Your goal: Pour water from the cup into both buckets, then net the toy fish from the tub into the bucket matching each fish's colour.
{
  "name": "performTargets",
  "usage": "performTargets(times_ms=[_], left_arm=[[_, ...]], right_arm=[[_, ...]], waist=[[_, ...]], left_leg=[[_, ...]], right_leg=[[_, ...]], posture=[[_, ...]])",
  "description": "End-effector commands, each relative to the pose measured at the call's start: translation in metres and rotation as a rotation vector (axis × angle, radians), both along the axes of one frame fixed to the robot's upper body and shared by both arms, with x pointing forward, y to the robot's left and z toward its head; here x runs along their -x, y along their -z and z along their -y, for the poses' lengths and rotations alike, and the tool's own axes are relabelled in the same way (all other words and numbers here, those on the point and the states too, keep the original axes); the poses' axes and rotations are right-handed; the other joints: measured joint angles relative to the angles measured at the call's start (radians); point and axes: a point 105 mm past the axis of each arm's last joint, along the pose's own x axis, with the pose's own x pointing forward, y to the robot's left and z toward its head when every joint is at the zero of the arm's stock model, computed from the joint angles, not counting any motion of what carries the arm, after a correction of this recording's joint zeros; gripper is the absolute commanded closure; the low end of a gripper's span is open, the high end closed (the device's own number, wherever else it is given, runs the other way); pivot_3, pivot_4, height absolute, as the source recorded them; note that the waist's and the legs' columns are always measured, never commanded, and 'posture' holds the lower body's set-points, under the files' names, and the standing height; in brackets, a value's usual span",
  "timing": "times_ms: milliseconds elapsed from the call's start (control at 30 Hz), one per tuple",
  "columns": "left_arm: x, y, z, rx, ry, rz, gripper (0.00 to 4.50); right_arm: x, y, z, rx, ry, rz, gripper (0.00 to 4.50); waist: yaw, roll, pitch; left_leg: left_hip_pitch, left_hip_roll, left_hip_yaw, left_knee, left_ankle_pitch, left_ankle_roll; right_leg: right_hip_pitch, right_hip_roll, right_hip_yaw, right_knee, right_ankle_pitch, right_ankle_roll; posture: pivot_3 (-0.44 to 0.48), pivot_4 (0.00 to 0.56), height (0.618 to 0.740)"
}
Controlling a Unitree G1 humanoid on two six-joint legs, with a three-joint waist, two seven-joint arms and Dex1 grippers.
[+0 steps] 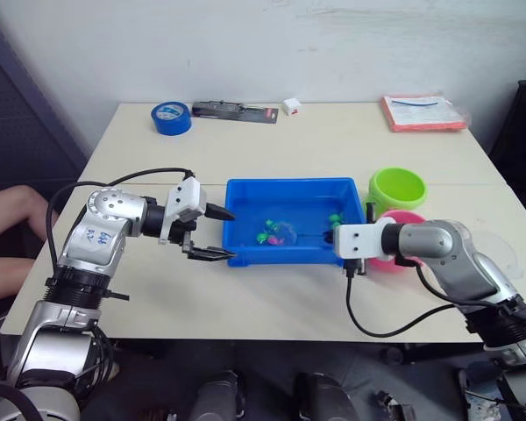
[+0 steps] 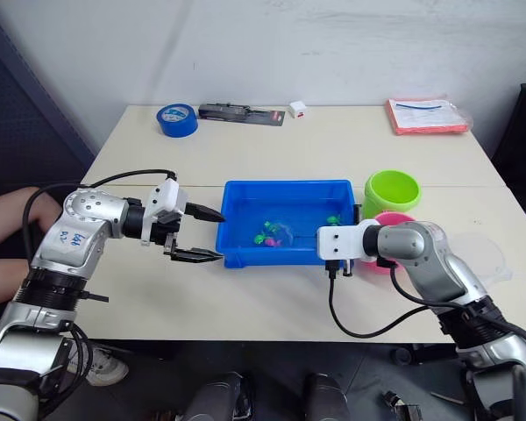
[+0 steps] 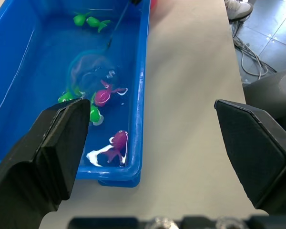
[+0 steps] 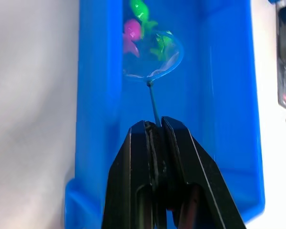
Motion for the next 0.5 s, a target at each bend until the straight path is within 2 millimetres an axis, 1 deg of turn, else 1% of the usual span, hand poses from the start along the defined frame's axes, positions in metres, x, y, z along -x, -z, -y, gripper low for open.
performTargets(times_ms=[33, 167, 233, 333, 400, 467, 500], left_arm=[[0.0, -0.011, -0.005, 0.008, -0.019, 0.047, 0.0], [-0.001, -0.013, -0.006, 0.013, -0.025, 0.054, 0.0], [-0.001, -0.014, -0.005, 0.016, -0.025, 0.056, 0.0], [-0.003, -0.015, -0.002, 0.02, -0.023, 0.061, 0.0], [-0.004, -0.015, -0.001, 0.023, -0.021, 0.064, 0.0], [-0.005, -0.016, 0.0, 0.026, -0.02, 0.065, 0.0], [-0.006, -0.016, 0.0, 0.029, -0.02, 0.065, 0.0]], right_arm=[[0.004, -0.004, -0.01, -0.031, -0.03, -0.022, 3.7], [0.006, -0.008, -0.009, -0.074, -0.002, -0.058, 3.7], [0.009, -0.009, -0.009, -0.132, 0.033, -0.114, 3.7], [0.016, -0.012, -0.016, -0.28, 0.09, -0.251, 3.7], [0.021, -0.021, -0.022, -0.45, 0.144, -0.386, 3.7], [0.025, -0.03, -0.023, -0.584, 0.201, -0.507, 3.7], [0.026, -0.032, -0.02, -0.62, 0.235, -0.542, 3.7]], waist=[[-0.001, 0.0, 0.0], [0.0, -0.001, 0.0], [0.0, -0.001, -0.001], [-0.001, -0.002, -0.001], [-0.001, -0.002, -0.001], [-0.001, -0.002, -0.001], [0.0, -0.002, -0.001]], left_leg=[[0.0, 0.0, 0.0, 0.0, 0.0, 0.0], [0.0, 0.0, 0.0, 0.0, 0.0, 0.0], [0.0, 0.0, 0.0, 0.0, 0.0, 0.0], [0.0, 0.0, 0.0, 0.0, 0.0, 0.0], [0.0, 0.001, 0.0, 0.0, 0.0, 0.0], [0.0, 0.001, 0.0, 0.0, 0.0, 0.0], [0.0, 0.001, 0.0, 0.0, 0.0, 0.0]], right_leg=[[0.0, 0.0, 0.0, 0.0, 0.0, 0.0], [0.0, 0.0, 0.001, 0.002, 0.0, 0.0], [0.0, 0.0, 0.001, 0.003, 0.0, 0.0], [0.001, -0.001, 0.001, 0.005, 0.0, 0.0], [0.0, -0.001, 0.002, 0.006, 0.0, 0.0], [0.0, -0.001, 0.002, 0.007, 0.0, 0.0], [0.0, -0.001, 0.002, 0.008, 0.0, 0.0]], posture=[[0.0, 0.15, 0.74], [0.0, 0.15, 0.74], [0.0, 0.15, 0.74], [0.0, 0.15, 0.74], [0.0, 0.15, 0.74], [0.0, 0.15, 0.74], [0.0, 0.15, 0.74]])
